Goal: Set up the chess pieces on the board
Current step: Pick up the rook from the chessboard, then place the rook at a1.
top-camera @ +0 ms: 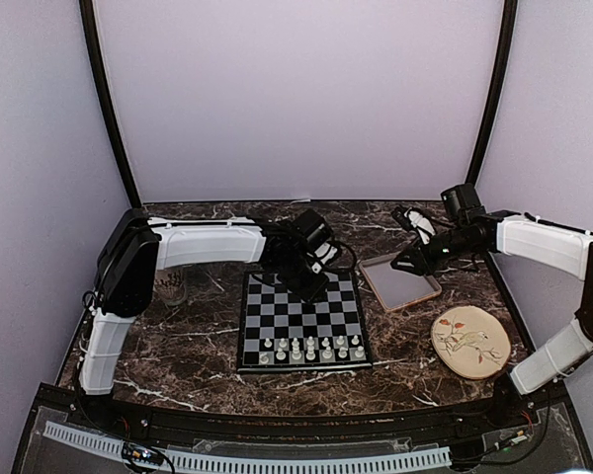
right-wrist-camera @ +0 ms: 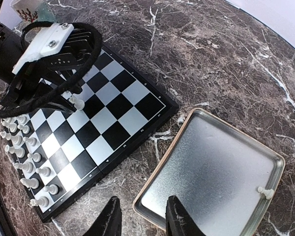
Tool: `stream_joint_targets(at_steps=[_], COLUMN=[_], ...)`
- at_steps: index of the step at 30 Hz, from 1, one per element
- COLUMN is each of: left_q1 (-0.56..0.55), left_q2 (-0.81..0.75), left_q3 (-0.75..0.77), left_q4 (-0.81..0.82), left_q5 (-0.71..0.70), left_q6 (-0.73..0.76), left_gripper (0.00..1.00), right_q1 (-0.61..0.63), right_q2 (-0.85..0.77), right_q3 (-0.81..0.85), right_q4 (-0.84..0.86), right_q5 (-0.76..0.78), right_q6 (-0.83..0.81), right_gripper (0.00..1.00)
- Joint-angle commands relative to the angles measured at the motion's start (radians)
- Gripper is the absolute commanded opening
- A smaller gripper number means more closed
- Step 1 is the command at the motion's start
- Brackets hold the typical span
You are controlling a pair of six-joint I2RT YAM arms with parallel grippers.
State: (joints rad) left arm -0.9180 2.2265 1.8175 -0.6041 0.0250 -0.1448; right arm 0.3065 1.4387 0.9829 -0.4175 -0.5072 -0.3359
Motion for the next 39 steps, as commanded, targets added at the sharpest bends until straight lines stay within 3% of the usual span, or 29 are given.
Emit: stream_joint_targets(at_steps=[1,10,14,21,29,34,39], left_q1=[0.003,0.002,0.002,0.001,-0.039,-0.041,-0.057], left_q2=[0.007,0.002,-0.079,-0.329,-0.658,-0.726,-0.721], left_q3=[0.028,0.06,0.022,-0.2,-0.603,-0.728,-0.812], left_q4=[-0.008,-0.059,-0.067,-0.054,0.01,-0.032,0.032], left_q5=[0.008,0.015,0.014,0.032,0.011,-0.004,0.067], left_q6=[0.009,0.002,0.009,0.01,-0.002,-0.049,-0.059], left_gripper=[0.3,0.1,0.08,0.07,0.08,0.08,0.09], right_q1=[-0.003,-0.003,-0.003,-0.005,-0.007,-0.007,-0.007], right_q2=[0.01,0.018,0.02,0.025,0.045,0.057,0.066], right_q3=[0.001,0.003,0.003,0.003,0.008,0.01,0.013], right_q4=[0.007,0.002,0.003,0.004,0.001,0.0,-0.004], right_q5=[0.003,0.005,0.004,-0.002,0.004,0.002,0.002], right_q6=[-0.011,-0.012,-0.013,-0.015,-0.022,-0.022,-0.021], right_gripper=[0.31,0.3,0.3,0.3,0.3,0.3,0.29])
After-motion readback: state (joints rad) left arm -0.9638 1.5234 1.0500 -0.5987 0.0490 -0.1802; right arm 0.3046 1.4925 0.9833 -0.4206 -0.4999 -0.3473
